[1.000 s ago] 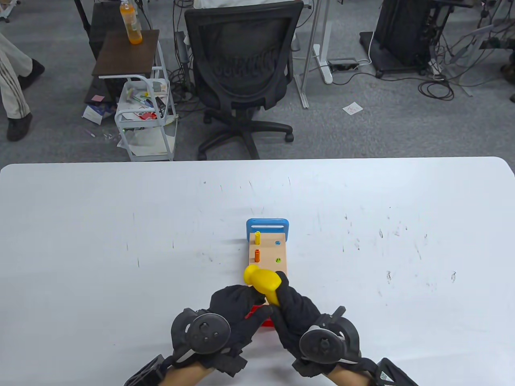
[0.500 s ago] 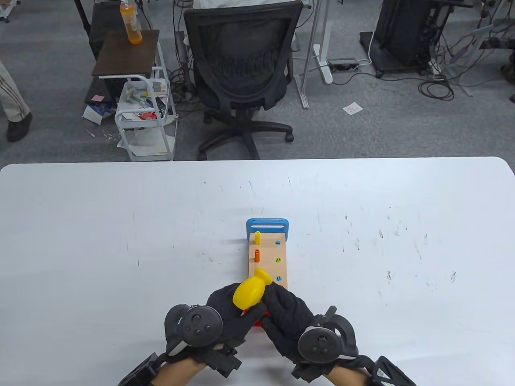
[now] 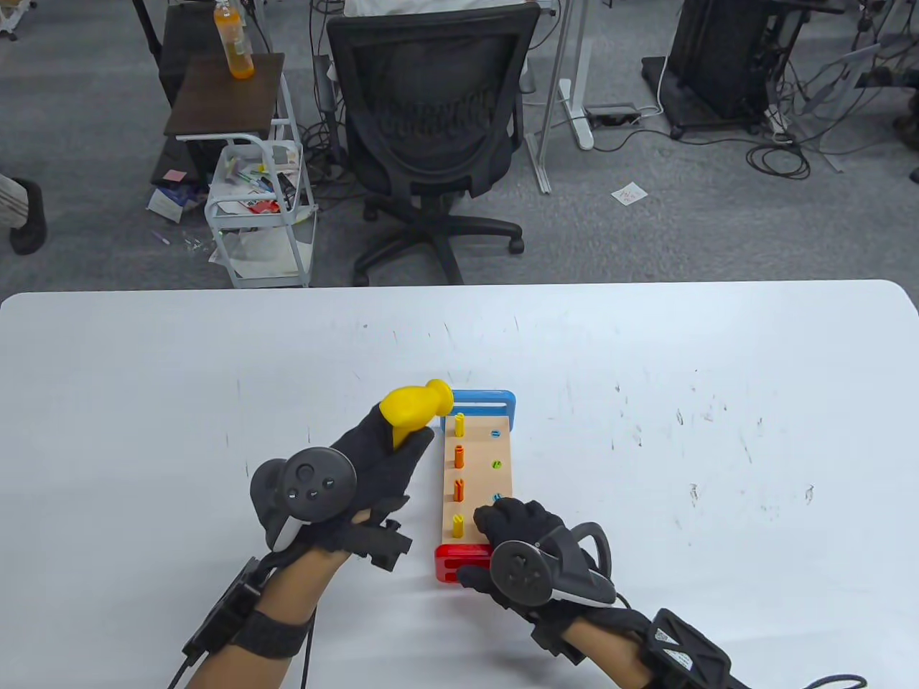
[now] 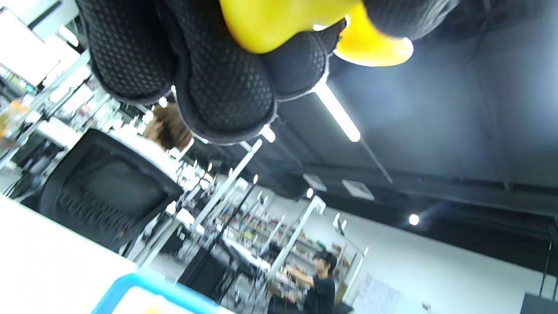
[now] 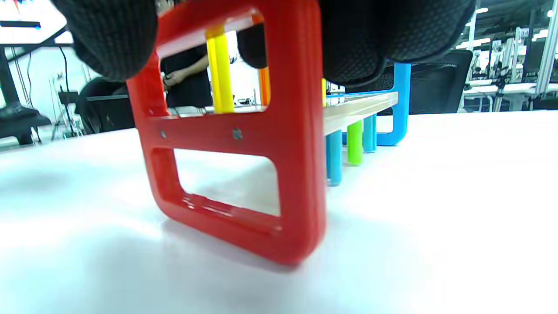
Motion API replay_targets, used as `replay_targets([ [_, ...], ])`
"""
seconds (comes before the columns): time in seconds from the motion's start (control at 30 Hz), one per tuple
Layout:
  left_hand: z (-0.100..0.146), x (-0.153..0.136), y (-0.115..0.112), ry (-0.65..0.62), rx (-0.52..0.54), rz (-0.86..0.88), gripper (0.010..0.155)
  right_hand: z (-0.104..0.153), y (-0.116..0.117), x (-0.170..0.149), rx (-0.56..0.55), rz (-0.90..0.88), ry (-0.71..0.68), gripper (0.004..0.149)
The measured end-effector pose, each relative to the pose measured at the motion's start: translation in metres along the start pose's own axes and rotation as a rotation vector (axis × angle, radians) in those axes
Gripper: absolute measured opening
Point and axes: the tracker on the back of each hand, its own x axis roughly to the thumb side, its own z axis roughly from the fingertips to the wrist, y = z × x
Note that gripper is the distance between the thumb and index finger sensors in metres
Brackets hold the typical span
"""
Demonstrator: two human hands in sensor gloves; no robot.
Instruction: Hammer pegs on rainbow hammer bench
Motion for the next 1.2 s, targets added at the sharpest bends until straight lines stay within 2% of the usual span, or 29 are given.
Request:
replay_targets([
  [0.1,-0.022,0.008,0.006,-0.045,0.044,-0.175,0.071,-0.009,0.012,0.005,0.011,0.097,-0.028,0.066],
  [0.13,-0.026,0.009,0.007,-0.059,0.061,-0.188,0.072,-0.009,0.014,0.006,-0.056,0.149,-0.035,0.058],
  [0.17,-0.033,0.010,0.008,-0.064,0.076,-0.194,0.073,-0.011,0.017,0.005,-0.140,0.210,-0.115,0.051],
  [0.2,-0.037,0.010,0.007,-0.066,0.077,-0.190,0.074,-0.011,0.018,0.004,-0.179,0.198,-0.147,0.047],
  [0.27,-0.045,0.007,0.005,-0.064,0.085,-0.148,0.077,-0.012,0.018,0.002,-0.137,0.120,-0.123,0.044],
  [0.33,-0.050,0.002,0.001,-0.063,0.129,-0.140,0.078,-0.013,0.019,0.001,-0.147,0.123,-0.137,0.043],
  [0.5,-0.051,-0.003,-0.015,-0.109,0.132,-0.276,0.079,-0.015,0.019,-0.002,-0.139,0.080,-0.145,0.042],
  [0.73,-0.056,-0.029,-0.038,-0.040,-0.009,-0.283,0.079,-0.014,0.019,-0.004,-0.145,0.047,-0.150,0.041],
  [0.9,-0.055,-0.036,-0.050,-0.086,-0.027,-0.300,0.079,-0.014,0.019,-0.006,-0.140,0.023,-0.156,0.041],
  [1.03,-0.054,-0.046,-0.067,-0.070,-0.075,-0.303,0.079,-0.014,0.018,-0.007,-0.135,0.018,-0.157,0.040],
  [1.1,-0.053,-0.053,-0.077,-0.060,-0.118,-0.348,0.079,-0.014,0.019,-0.007,-0.136,0.020,-0.155,0.040],
  [1.2,-0.050,-0.067,-0.101,-0.024,-0.254,-0.432,0.079,-0.014,0.018,-0.007,-0.141,0.018,-0.153,0.040],
])
